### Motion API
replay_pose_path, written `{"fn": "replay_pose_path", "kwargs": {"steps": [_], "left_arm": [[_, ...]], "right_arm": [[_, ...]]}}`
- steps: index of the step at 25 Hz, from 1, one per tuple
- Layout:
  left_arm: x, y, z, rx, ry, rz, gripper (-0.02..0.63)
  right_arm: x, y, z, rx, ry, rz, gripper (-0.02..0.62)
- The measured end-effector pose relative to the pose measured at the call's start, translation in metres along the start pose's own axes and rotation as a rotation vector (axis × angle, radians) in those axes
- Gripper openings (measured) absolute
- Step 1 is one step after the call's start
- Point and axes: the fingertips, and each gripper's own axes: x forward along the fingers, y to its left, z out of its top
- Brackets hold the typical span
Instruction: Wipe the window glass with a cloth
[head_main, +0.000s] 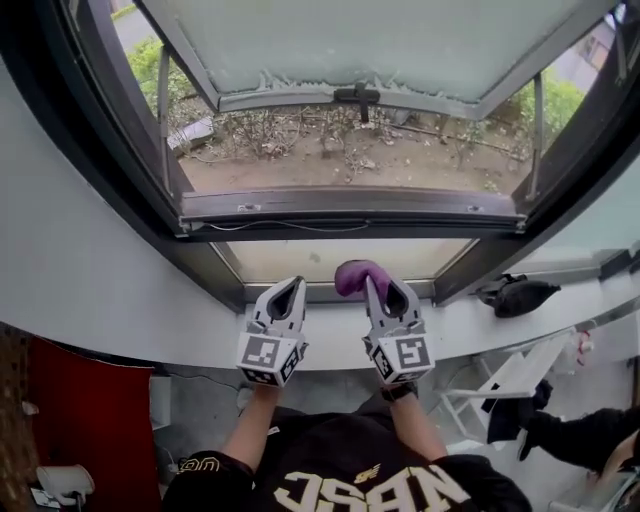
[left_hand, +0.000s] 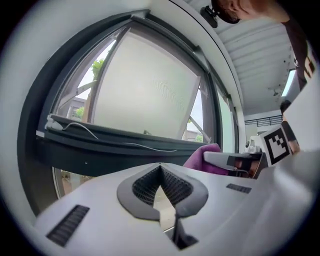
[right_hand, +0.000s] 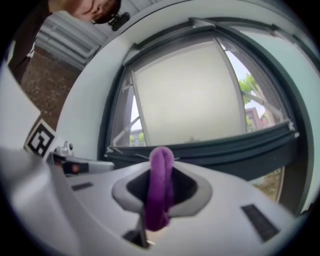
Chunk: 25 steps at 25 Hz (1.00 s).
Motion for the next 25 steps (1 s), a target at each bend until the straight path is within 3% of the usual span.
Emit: {"fn": "replay_pose_path", "kwargs": {"steps": [5, 13, 25], "left_arm": [[0.003, 0.014, 0.026, 0.041, 0.001, 0.094, 0.014], [0.010, 0.008, 0.053, 0.084, -0.060, 0.112, 0.014], [0.013, 0.016, 0.074, 0.077, -0.084, 0.129, 0.014]], "right_arm": [[0.013, 0.007, 0.017, -0.033, 0.026, -0.060, 0.072], [0.033, 0.012, 0.045, -0.030, -0.003, -0.057, 0.072], [0.050, 0.020, 0.061, -0.037, 0.005, -0.024, 0.072]]}}
